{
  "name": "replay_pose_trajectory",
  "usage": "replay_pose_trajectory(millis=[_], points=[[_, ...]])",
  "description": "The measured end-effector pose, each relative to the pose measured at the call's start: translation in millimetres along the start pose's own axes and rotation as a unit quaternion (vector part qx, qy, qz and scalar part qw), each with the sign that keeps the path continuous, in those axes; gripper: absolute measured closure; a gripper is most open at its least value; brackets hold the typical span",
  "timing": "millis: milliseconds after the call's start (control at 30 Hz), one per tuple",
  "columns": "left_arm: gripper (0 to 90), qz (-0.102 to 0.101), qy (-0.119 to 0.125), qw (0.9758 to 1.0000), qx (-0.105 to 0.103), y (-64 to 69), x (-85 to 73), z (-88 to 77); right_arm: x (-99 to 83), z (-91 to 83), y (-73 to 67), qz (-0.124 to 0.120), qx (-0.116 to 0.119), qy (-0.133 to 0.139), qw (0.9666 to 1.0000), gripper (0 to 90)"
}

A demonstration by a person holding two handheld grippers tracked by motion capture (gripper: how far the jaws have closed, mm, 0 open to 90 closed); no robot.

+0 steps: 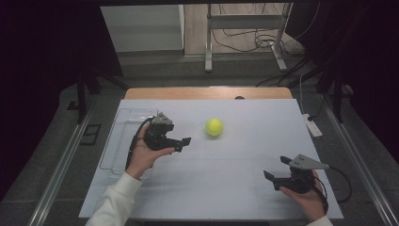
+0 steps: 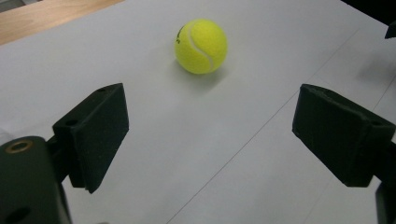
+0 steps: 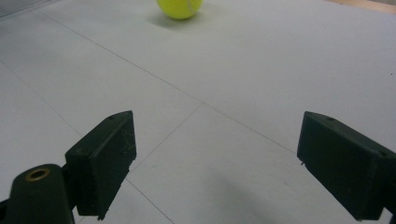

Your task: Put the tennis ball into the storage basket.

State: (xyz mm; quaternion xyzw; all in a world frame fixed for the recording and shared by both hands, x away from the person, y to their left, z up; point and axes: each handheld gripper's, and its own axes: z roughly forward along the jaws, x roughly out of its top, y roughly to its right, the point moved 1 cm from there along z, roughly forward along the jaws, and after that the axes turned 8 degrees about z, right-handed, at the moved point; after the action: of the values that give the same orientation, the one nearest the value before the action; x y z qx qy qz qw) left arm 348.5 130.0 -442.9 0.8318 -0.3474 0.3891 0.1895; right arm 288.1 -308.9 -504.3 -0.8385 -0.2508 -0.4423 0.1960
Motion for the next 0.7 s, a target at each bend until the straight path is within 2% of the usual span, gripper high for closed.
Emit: replay_pose_trajectory(millis=[700], points=[[12.0, 0.003, -0.003, 1.0, -0.008, -1.5, 8.2, 10.9, -0.3, -0.1, 0.6, 0.002, 0.001, 0.0, 1.0, 12.2]])
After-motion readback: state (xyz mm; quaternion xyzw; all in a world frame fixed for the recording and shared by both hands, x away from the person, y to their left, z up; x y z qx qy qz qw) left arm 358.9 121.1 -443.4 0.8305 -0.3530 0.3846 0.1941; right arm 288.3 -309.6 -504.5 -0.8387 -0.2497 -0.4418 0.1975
